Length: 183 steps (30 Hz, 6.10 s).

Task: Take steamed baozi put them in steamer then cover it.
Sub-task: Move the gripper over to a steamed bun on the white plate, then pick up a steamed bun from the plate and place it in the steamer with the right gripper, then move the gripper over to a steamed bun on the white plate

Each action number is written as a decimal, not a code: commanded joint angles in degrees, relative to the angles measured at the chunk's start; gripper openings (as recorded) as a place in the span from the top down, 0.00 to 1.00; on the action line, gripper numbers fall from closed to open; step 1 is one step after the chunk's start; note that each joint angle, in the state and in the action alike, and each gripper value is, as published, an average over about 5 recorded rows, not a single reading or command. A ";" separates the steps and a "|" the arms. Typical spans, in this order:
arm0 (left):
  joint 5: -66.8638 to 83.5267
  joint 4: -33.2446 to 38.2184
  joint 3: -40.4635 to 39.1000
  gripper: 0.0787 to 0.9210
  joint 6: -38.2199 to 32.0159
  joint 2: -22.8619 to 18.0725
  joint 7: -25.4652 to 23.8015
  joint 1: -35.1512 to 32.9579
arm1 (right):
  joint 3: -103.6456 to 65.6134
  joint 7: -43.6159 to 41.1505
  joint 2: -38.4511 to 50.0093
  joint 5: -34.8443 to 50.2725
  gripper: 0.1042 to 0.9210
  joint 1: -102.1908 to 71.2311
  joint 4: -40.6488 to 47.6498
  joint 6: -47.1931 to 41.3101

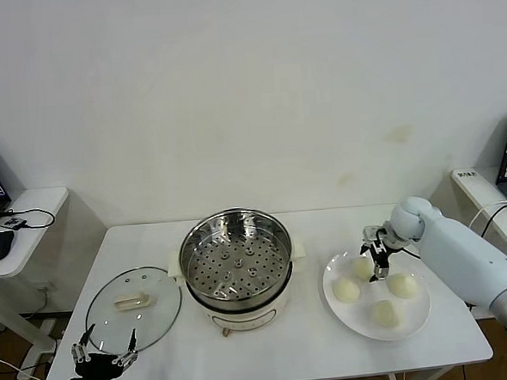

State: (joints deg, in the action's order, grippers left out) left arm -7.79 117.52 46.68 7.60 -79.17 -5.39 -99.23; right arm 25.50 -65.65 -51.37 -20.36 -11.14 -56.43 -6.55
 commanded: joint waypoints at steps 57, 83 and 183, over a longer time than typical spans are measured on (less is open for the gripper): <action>-2.10 3.66 1.34 0.12 -0.73 -0.77 1.03 -1.10 | 34.37 1.93 -29.48 9.64 0.51 38.78 3.23 43.95; -1.77 1.96 0.46 0.12 -0.34 -1.87 0.69 0.48 | 34.89 3.17 -33.46 -2.58 0.50 33.05 6.11 45.69; -2.83 2.14 -0.71 0.12 1.43 -2.23 -1.89 -1.61 | 11.91 -1.39 6.87 10.62 0.12 2.06 -20.56 -17.22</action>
State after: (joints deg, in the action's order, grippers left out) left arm -10.44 119.71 46.04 8.92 -81.41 -7.04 -101.04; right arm 38.94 -67.55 -42.53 -7.91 -6.70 -79.48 -23.91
